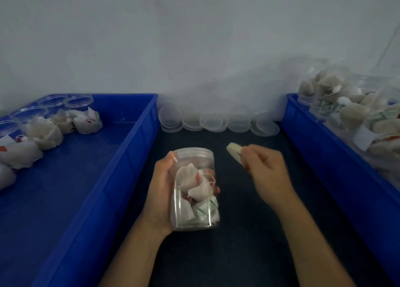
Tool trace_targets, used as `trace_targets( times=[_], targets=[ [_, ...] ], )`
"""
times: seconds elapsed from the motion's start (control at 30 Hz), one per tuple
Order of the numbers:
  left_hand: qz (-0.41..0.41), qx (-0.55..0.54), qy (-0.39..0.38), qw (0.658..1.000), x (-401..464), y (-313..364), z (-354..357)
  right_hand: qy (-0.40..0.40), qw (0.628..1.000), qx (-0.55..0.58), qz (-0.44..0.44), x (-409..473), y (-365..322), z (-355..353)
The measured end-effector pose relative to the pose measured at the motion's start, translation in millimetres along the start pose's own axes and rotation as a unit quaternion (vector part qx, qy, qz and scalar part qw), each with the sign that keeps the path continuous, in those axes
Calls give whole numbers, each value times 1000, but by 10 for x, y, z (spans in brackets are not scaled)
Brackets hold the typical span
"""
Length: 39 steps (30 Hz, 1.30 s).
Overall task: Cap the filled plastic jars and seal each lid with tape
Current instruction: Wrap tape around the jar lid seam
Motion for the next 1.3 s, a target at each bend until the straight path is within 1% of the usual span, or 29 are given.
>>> trace_targets(
  times=[0.03,0.07,0.1,0.17,0.23,0.3,0.4,0.47,0.5,0.53,0.6,0.67,0.7,0.73,0.83,0.93,1.07,1.2,1.3],
  targets=[
    [4,17,4,1000,16,-12,22,-60,995,-80,-28,-18,39,119],
    [12,33,3,999,24,-18,46,-113,981,-150,-50,-28,73,221],
    [22,43,4,999,25,-23,58,-151,967,-195,-70,-33,106,295],
    [40,60,17,997,25,-22,71,-205,949,-222,-89,-39,176,370],
    [52,70,28,996,13,-9,93,-248,930,-254,-101,-63,195,413],
    [63,70,55,994,-14,9,111,-268,914,-285,-108,-83,191,438],
    [81,83,78,990,-58,23,134,-268,924,-256,-98,-85,153,424],
    [98,104,98,985,-63,31,137,-260,930,-243,-91,-84,119,399],
    [110,109,105,982,-63,33,137,-242,933,-248,-94,-81,91,383],
    [122,108,113,980,-60,32,131,-211,937,-258,-103,-70,52,364],
    [147,115,146,972,-29,20,109,-113,951,-259,-125,-37,-57,327],
    [189,156,209,947,1,-11,77,-6,974,-179,-142,-22,-211,309],
    [214,182,238,930,2,-24,66,24,981,-126,-148,-29,-294,324],
    [233,200,259,916,5,-33,53,35,984,-82,-154,-44,-374,352],
    [256,223,285,896,-5,-36,45,18,988,-1,-151,-100,-519,469],
    [266,234,311,882,-33,-23,56,4,992,22,-123,-122,-528,530],
    [275,237,318,876,-39,-33,87,5,995,3,-95,-120,-482,552],
    [270,233,314,880,-34,-27,91,4,996,42,-77,-109,-481,539],
    [276,240,316,875,-41,-22,98,-6,996,64,-65,-102,-491,519]
  ],
)
Point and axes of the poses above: each hand's wrist, its own x-axis towards the middle knuckle, its own z-axis out of the palm, y = z × x, the point moved 2 cm from there along x, towards the middle knuckle, and after that the axes turned 14 degrees about -z, right-handed, at the moved point
